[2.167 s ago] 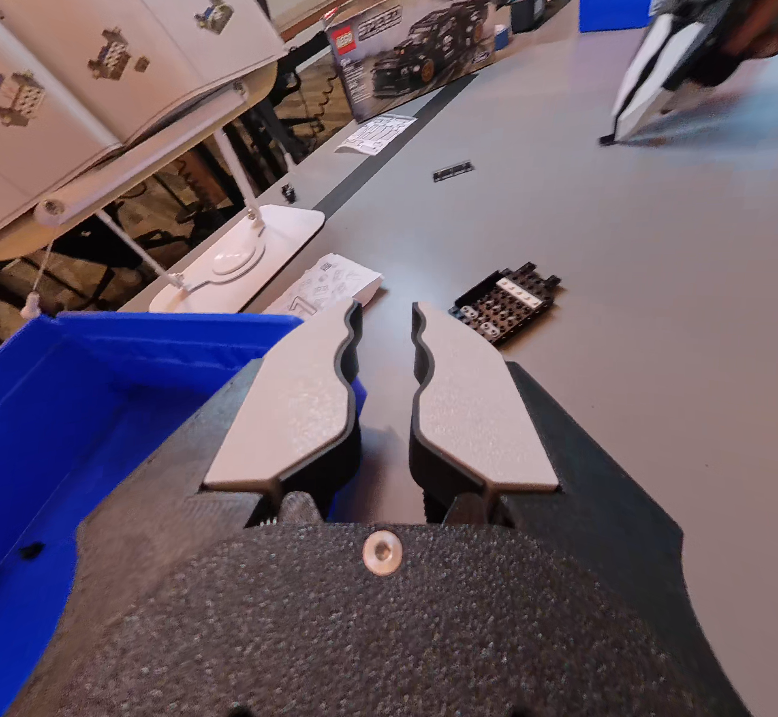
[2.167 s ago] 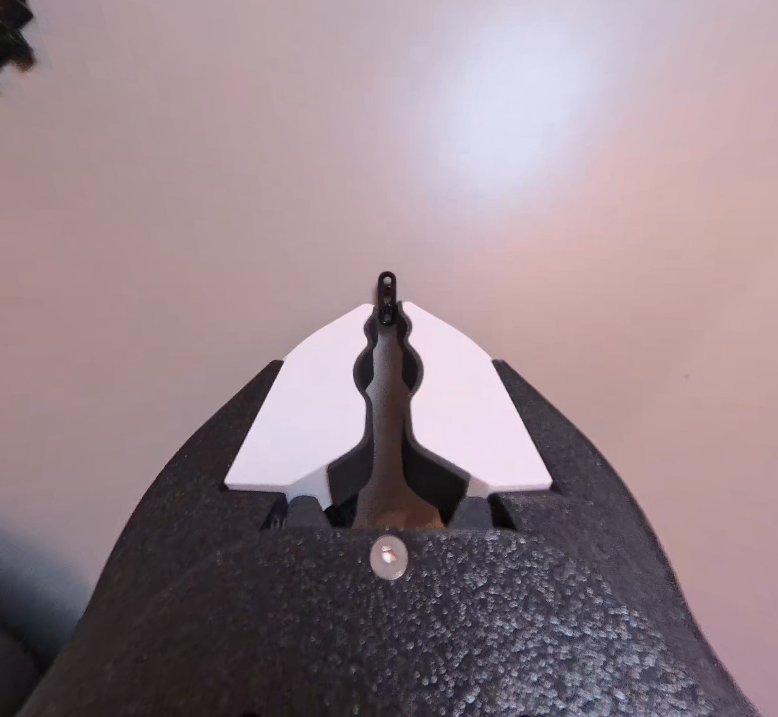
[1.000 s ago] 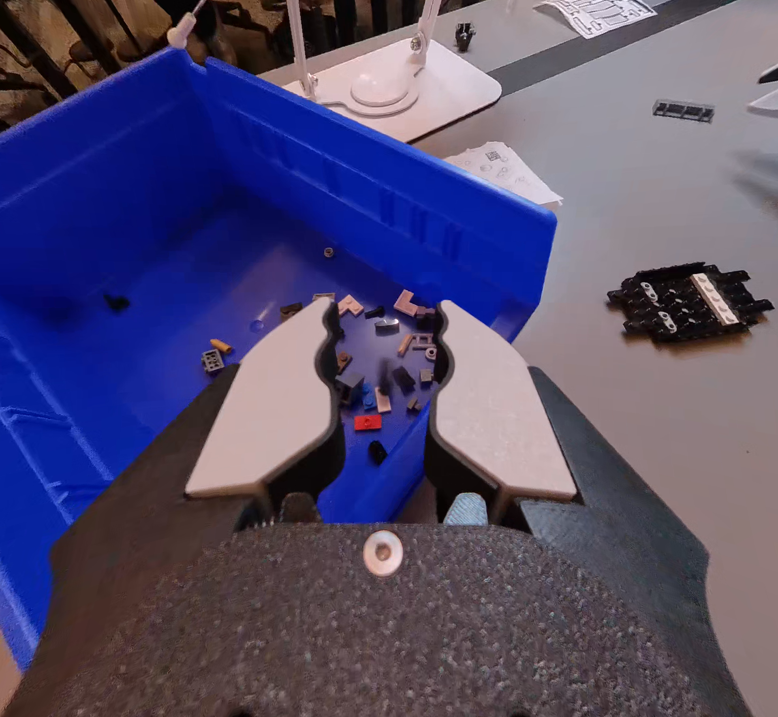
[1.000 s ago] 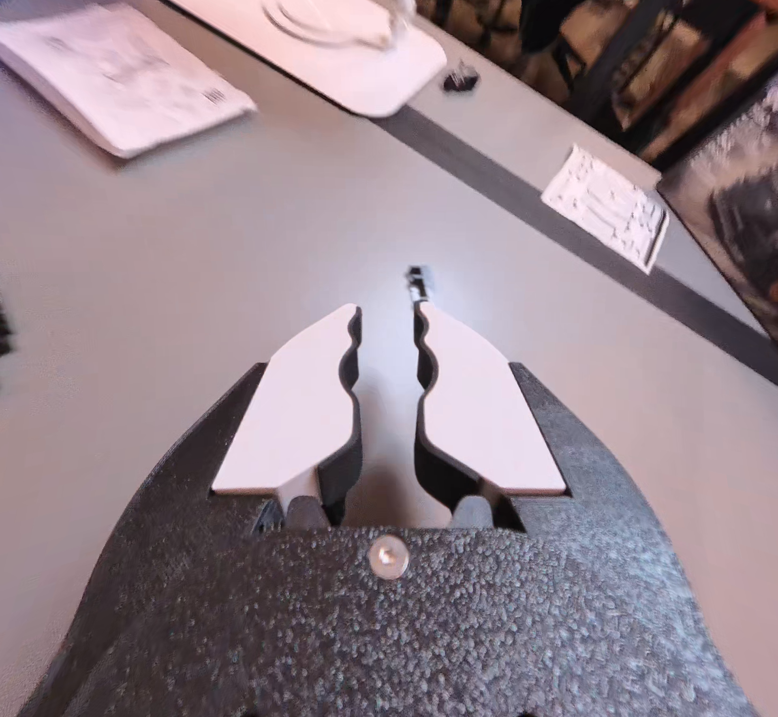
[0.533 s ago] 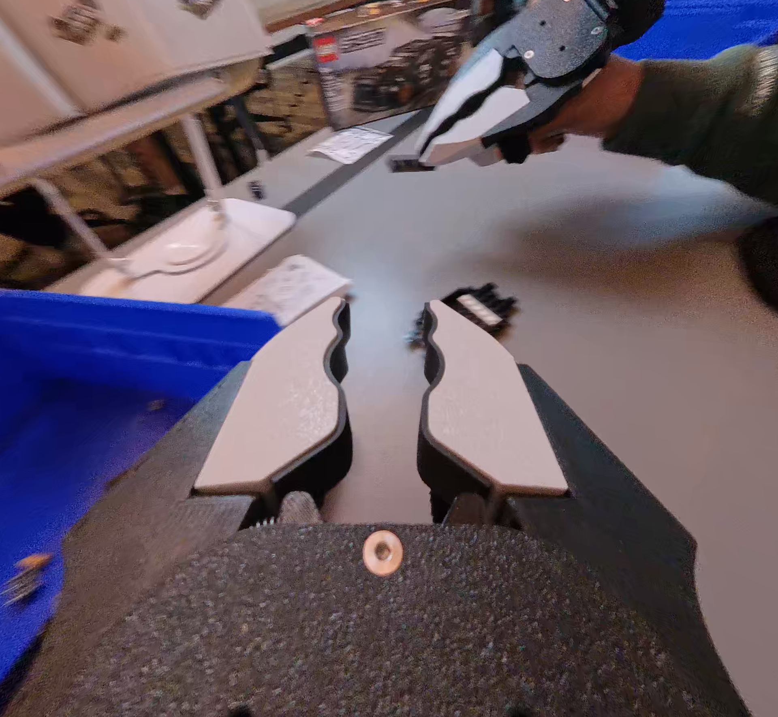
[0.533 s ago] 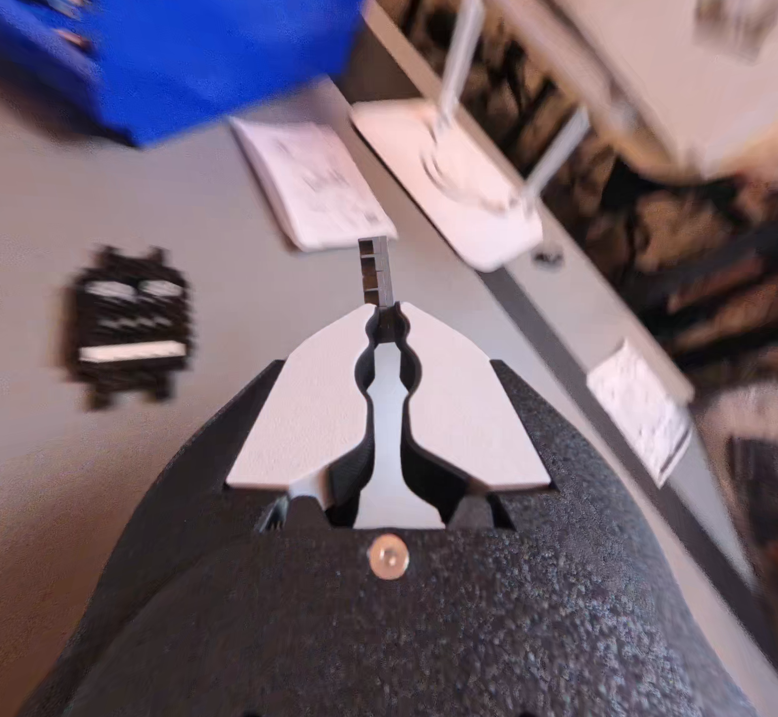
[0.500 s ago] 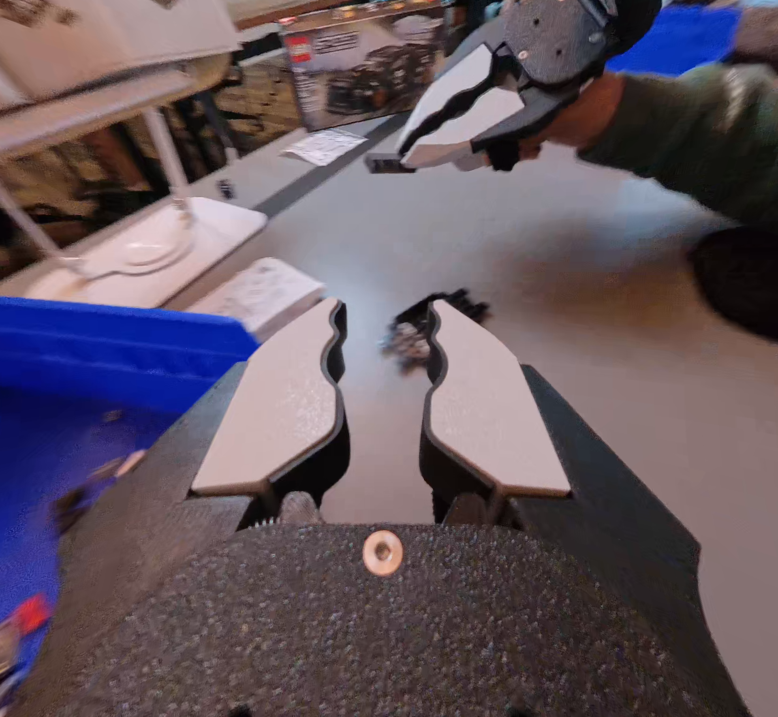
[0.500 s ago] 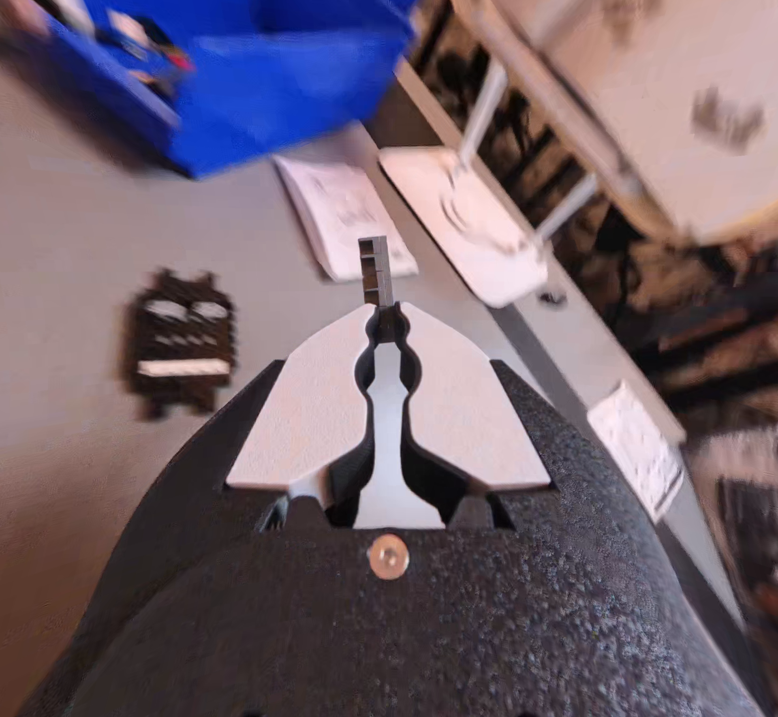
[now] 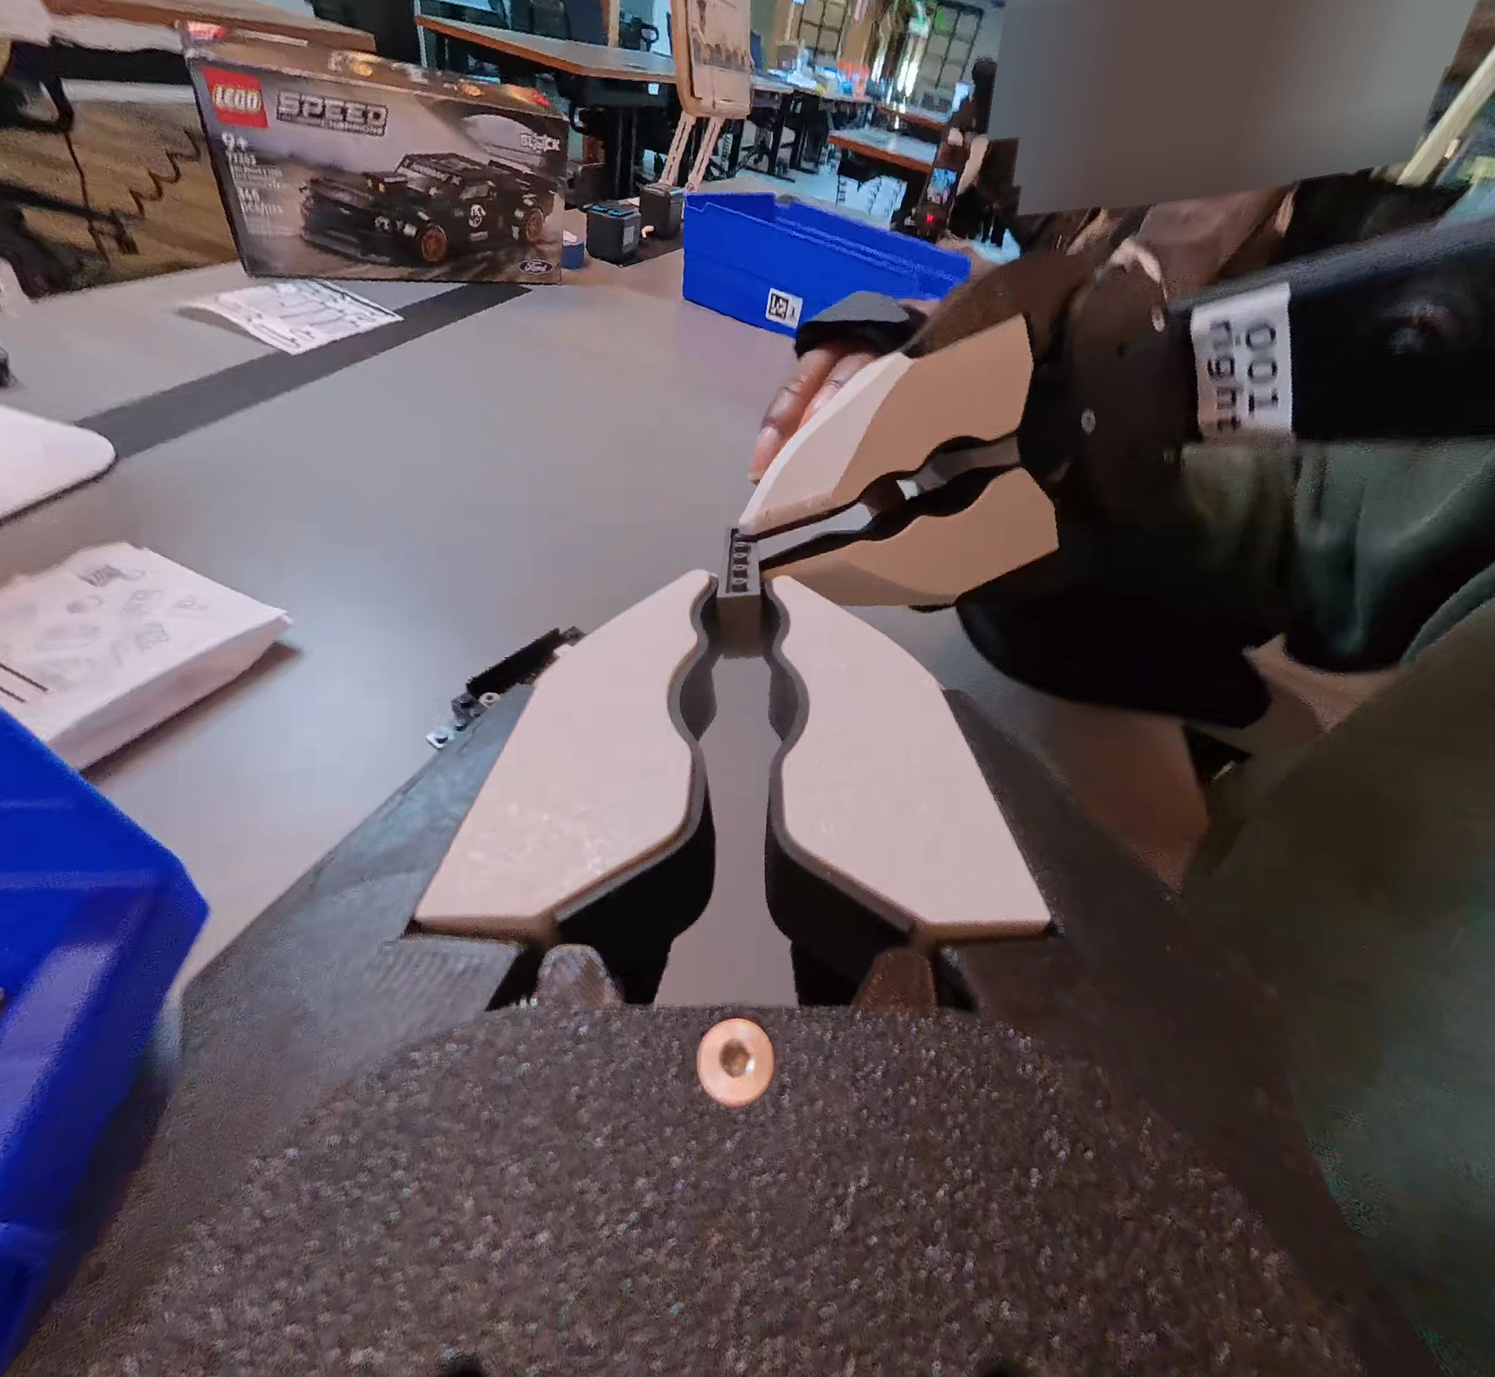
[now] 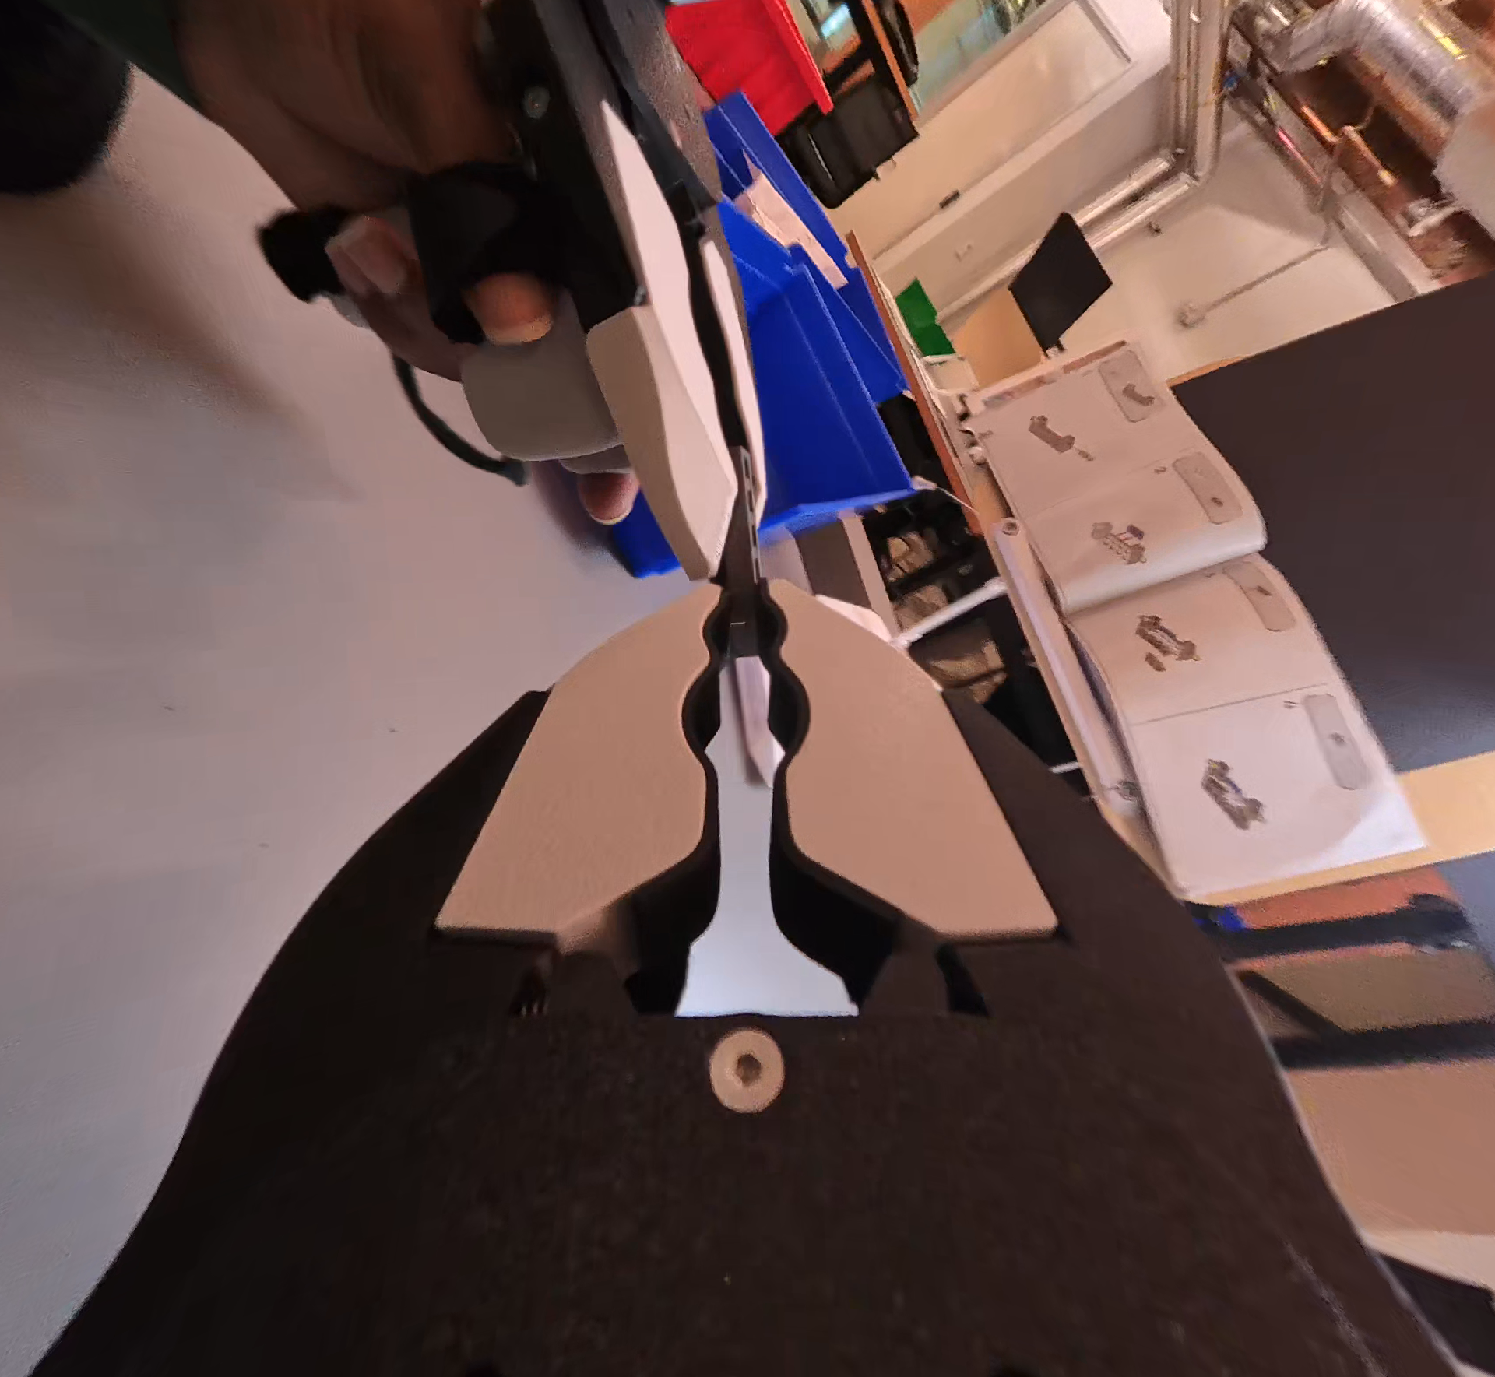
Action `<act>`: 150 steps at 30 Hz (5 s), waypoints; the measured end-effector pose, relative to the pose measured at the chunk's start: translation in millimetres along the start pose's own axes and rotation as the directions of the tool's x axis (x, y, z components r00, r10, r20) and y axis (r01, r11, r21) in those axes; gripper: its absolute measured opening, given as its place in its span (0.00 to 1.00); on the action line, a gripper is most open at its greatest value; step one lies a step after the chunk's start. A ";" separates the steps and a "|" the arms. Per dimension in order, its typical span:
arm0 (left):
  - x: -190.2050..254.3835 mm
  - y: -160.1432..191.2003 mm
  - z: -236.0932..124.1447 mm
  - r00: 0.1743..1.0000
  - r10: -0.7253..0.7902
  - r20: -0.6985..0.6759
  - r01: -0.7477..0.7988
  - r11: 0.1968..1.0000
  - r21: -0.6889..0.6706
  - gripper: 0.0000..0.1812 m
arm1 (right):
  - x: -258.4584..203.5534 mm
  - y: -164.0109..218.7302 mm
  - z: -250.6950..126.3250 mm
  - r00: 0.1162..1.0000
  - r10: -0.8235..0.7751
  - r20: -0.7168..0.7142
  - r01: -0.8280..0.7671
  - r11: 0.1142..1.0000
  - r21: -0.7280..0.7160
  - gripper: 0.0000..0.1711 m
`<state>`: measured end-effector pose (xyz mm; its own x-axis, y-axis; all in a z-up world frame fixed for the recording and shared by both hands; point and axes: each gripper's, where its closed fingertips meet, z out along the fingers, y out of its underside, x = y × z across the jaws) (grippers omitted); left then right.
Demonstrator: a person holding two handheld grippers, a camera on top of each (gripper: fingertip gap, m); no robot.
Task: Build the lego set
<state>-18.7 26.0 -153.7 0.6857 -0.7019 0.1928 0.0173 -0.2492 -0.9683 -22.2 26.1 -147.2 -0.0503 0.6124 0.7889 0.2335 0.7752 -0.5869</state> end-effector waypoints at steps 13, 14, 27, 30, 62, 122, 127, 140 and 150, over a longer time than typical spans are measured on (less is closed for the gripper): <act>25.2 31.5 7.3 0.824 0.565 -0.051 -0.565 0.811 -0.152 0.04 | -38.6 -3.4 -18.9 0.823 0.339 0.456 -0.370 0.929 -0.023 0.05; 26.8 33.1 7.1 0.812 0.580 -0.060 -0.582 0.799 -0.151 0.04 | -40.8 -3.8 -19.6 0.809 0.350 0.471 -0.383 0.923 -0.028 0.05; 15.8 40.5 3.1 0.876 0.478 -0.061 -0.481 0.861 -0.167 0.06 | -45.5 8.7 -11.2 0.808 0.388 0.443 -0.393 0.916 -0.085 0.04; 16.4 33.6 -0.8 0.874 0.483 -0.050 -0.485 0.864 -0.135 0.06 | -45.4 12.3 -13.8 0.757 0.445 0.479 -0.459 0.883 -0.094 0.04; -7.4 68.4 6.9 0.991 0.137 0.011 -0.125 0.934 -0.334 0.06 | -29.2 28.1 -3.1 0.699 0.605 0.380 -0.613 0.781 -0.115 0.05; 33.3 36.5 -3.6 0.946 -0.148 -0.288 0.097 0.978 -0.183 0.04 | -56.8 0.8 -18.8 0.114 0.717 0.688 -0.827 0.452 -0.334 0.07; 24.7 23.8 -7.8 0.930 -0.218 -0.295 0.191 0.975 -0.118 0.04 | -53.1 -0.5 -17.4 0.151 0.713 0.684 -0.837 0.461 -0.295 0.08; 37.5 38.4 -2.4 0.921 -0.214 -0.326 0.153 0.967 -0.203 0.06 | -63.2 -3.0 -21.0 0.171 0.717 0.676 -0.777 0.520 -0.355 0.05; 26.7 41.0 2.0 0.956 -0.205 -0.212 0.153 0.959 -0.238 0.05 | -54.6 7.0 -10.7 0.409 0.720 0.561 -0.717 0.634 -0.291 0.05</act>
<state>1.8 -1.6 -188.5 0.4978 -0.7611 0.4159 -0.0520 -0.5049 -0.8616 -7.4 -3.6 -192.5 -0.3968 0.8955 -0.2018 0.4667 0.0075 -0.8844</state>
